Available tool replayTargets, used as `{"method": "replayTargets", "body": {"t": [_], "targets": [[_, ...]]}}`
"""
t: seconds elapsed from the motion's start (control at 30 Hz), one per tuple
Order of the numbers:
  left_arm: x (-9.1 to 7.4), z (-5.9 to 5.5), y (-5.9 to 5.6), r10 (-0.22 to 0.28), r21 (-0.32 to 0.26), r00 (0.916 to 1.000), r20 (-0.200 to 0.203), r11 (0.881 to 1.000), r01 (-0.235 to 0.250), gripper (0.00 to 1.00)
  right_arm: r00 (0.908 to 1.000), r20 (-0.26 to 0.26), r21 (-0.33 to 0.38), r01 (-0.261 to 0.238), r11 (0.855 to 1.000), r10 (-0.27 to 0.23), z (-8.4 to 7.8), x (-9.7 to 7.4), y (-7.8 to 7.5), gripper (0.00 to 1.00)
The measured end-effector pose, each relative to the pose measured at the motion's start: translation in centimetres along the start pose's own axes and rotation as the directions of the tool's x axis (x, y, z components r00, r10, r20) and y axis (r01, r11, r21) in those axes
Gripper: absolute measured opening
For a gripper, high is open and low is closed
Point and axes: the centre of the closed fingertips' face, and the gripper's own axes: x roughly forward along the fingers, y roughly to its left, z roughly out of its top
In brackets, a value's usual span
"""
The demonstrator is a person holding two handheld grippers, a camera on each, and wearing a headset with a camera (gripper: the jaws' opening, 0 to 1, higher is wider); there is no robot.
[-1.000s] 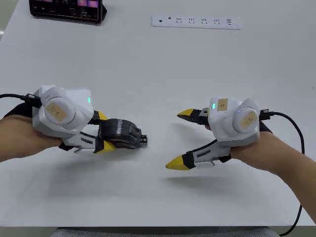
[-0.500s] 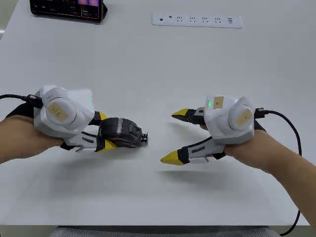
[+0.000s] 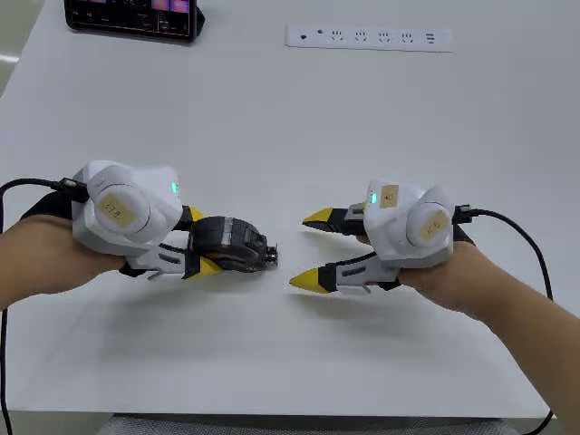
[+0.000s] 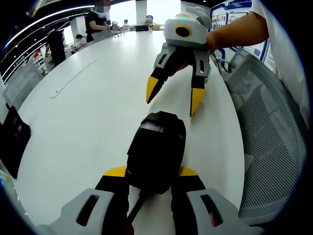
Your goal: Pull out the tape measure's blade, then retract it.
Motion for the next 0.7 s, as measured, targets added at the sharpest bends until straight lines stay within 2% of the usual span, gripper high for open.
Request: {"method": "replayTargets", "body": {"t": [0.7], "targets": [[0.1, 0.0, 0.0, -0.006, -0.004, 1.0000, -0.005, 1.000, 0.006, 0.28, 0.9987, 0.017, -0.082, -0.046, 0.996, 0.048, 0.7, 2.5, 0.4, 0.23]]}}
